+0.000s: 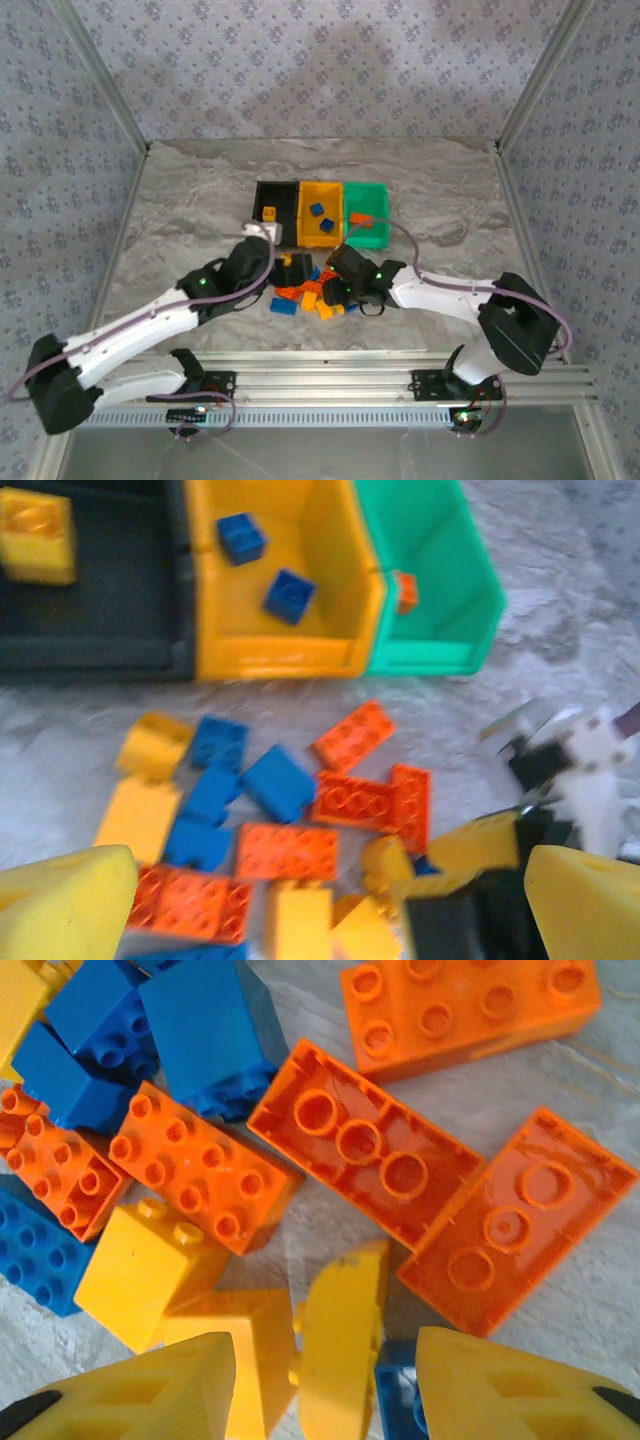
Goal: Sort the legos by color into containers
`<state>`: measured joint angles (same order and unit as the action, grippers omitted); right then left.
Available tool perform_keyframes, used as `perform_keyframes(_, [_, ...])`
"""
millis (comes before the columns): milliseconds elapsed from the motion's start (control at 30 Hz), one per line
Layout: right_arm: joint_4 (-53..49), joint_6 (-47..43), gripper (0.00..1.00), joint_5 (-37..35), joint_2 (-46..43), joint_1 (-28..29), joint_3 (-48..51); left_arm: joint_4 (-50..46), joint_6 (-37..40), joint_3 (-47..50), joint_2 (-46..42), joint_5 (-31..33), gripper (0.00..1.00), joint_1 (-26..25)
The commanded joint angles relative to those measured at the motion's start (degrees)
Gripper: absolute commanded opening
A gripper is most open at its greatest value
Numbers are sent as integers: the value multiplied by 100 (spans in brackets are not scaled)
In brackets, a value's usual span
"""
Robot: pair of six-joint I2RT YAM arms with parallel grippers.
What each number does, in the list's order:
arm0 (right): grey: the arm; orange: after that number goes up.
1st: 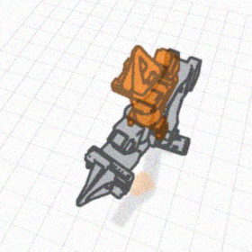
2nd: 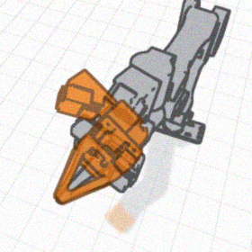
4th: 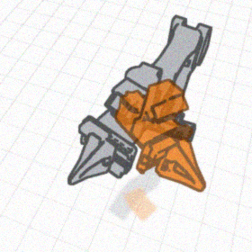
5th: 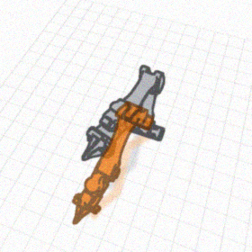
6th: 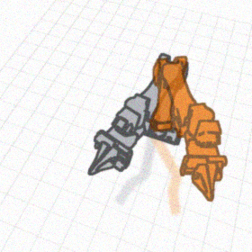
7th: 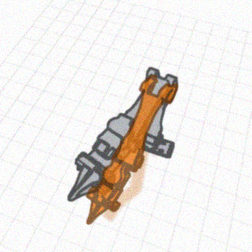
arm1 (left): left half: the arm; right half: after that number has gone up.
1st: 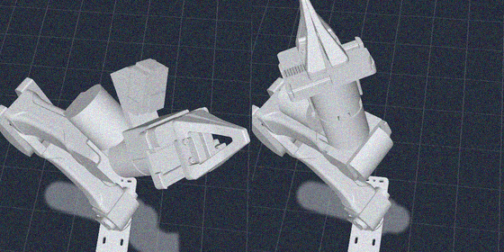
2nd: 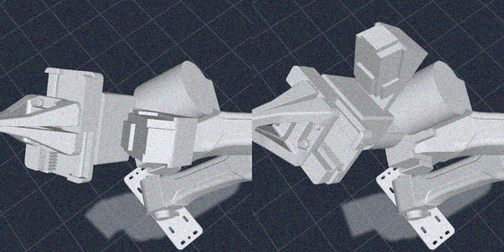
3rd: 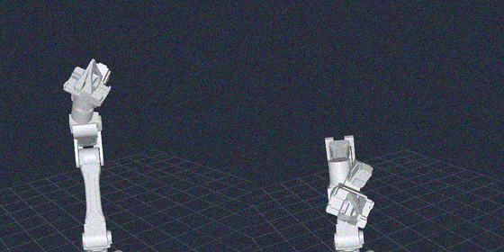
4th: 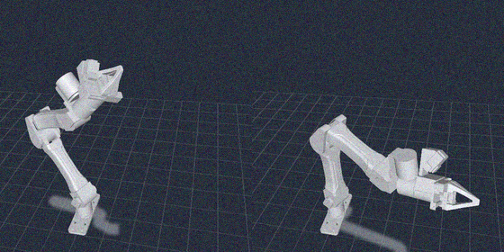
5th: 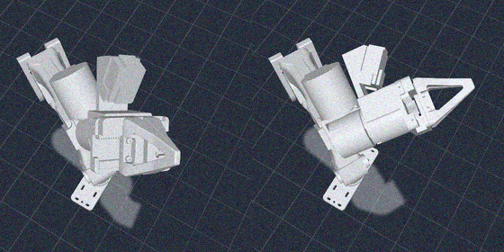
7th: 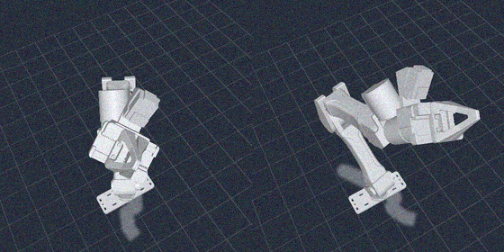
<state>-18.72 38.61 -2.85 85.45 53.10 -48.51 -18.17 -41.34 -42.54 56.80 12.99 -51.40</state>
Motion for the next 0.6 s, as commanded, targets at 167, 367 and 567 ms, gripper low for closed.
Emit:
perform_keyframes(167, [-639, -18, 46, -383, 641, 139, -472, -1163, -721, 780, -1559, 878, 100, -4])
perform_keyframes(367, [-782, 46, 39, -487, 884, 192, -537, -1347, -705, 818, -1726, 1062, 100, 15])
perform_keyframes(567, [-700, 26, 28, -539, 708, 237, -498, -1418, -712, 785, -1724, 1113, 99, 24])
